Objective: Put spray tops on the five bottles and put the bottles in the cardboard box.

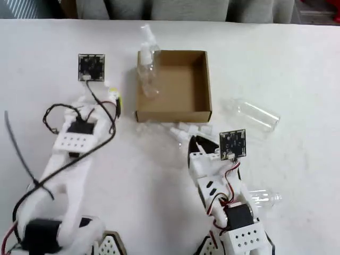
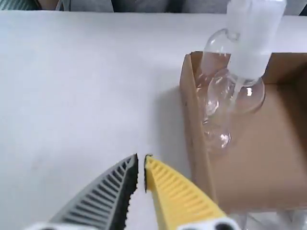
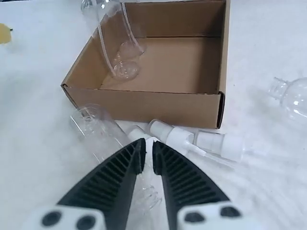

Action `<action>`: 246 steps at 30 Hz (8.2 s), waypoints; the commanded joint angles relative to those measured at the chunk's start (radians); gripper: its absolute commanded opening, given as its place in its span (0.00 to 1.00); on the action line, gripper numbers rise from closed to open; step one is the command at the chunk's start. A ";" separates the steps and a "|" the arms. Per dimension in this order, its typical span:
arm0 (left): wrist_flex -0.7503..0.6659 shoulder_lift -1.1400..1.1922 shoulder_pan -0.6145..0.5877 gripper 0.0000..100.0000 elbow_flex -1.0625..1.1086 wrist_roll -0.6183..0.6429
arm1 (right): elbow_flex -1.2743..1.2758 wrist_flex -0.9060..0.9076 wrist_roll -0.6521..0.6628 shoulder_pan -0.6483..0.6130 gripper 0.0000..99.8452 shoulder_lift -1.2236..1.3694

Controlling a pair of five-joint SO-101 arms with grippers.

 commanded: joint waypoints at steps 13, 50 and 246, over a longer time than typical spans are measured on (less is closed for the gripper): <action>0.334 -0.453 0.188 0.04 0.089 -0.158 | 0.008 -0.010 0.034 0.084 0.02 -0.012; 0.680 0.022 0.567 0.04 -0.218 -1.023 | 0.009 -0.090 0.135 0.274 0.02 -0.010; 0.764 0.849 -0.398 0.34 -0.799 -0.376 | -0.009 -0.117 0.241 0.421 0.02 -0.007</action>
